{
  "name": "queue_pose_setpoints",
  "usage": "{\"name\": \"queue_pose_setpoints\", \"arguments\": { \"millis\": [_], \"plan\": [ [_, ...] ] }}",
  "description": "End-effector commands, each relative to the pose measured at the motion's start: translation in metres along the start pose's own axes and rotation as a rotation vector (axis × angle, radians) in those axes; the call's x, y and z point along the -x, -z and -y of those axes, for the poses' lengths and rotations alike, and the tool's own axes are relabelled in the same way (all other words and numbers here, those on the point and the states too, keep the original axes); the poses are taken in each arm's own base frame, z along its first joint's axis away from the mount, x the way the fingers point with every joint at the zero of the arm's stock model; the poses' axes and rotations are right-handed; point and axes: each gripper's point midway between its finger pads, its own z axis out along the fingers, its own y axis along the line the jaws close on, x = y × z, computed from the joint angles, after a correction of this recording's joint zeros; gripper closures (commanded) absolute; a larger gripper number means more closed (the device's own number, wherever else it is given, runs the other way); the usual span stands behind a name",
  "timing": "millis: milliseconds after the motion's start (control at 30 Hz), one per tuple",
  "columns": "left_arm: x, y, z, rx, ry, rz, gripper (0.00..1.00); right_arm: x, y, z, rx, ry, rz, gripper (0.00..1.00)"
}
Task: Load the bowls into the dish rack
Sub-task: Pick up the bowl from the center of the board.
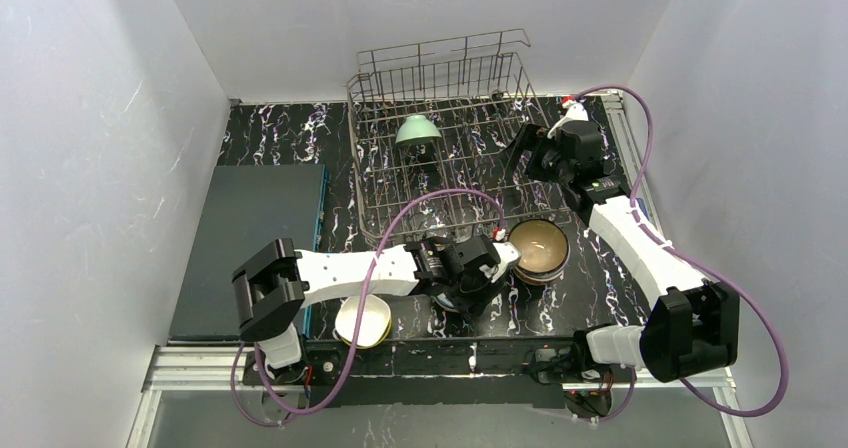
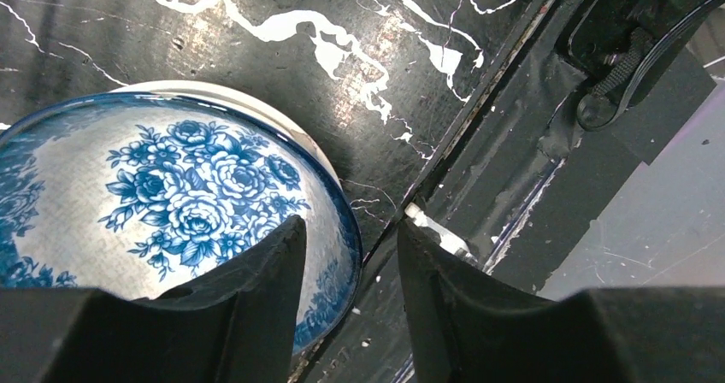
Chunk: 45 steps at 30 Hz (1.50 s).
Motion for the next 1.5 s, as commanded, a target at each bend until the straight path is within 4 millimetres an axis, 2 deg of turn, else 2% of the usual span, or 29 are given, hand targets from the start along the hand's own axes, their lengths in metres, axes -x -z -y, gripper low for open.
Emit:
{"name": "queue_pose_setpoints", "arguments": {
  "millis": [0,133,367,733,900,1100,1233,1467],
  "plan": [
    [0.012,0.005,0.002,0.016,-0.033,0.027,0.63,0.017,0.001,-0.01,0.034,0.005,0.045,0.01],
    [0.014,0.009,-0.002,0.038,-0.033,0.041,0.8,0.018,0.002,-0.012,0.044,0.004,0.047,0.01],
    [0.027,0.025,0.006,0.008,-0.021,0.096,1.0,0.021,0.004,-0.017,0.062,0.001,0.051,0.01],
    [0.05,0.06,0.005,0.025,0.014,0.224,1.0,0.025,0.008,-0.022,0.082,0.003,0.058,0.01],
    [0.069,0.082,0.01,-0.031,0.055,0.311,1.0,0.027,0.01,-0.029,0.108,0.002,0.053,0.01],
    [0.093,0.12,0.018,-0.205,0.124,0.457,1.0,0.038,0.017,-0.037,0.131,0.0,0.076,0.01],
    [0.113,0.149,0.022,-0.386,0.179,0.546,1.0,0.049,0.023,-0.041,0.135,0.002,0.105,0.01],
    [0.149,0.2,0.005,-0.491,0.187,0.699,1.0,0.067,0.032,-0.051,0.152,0.01,0.144,0.01]
  ]
}}
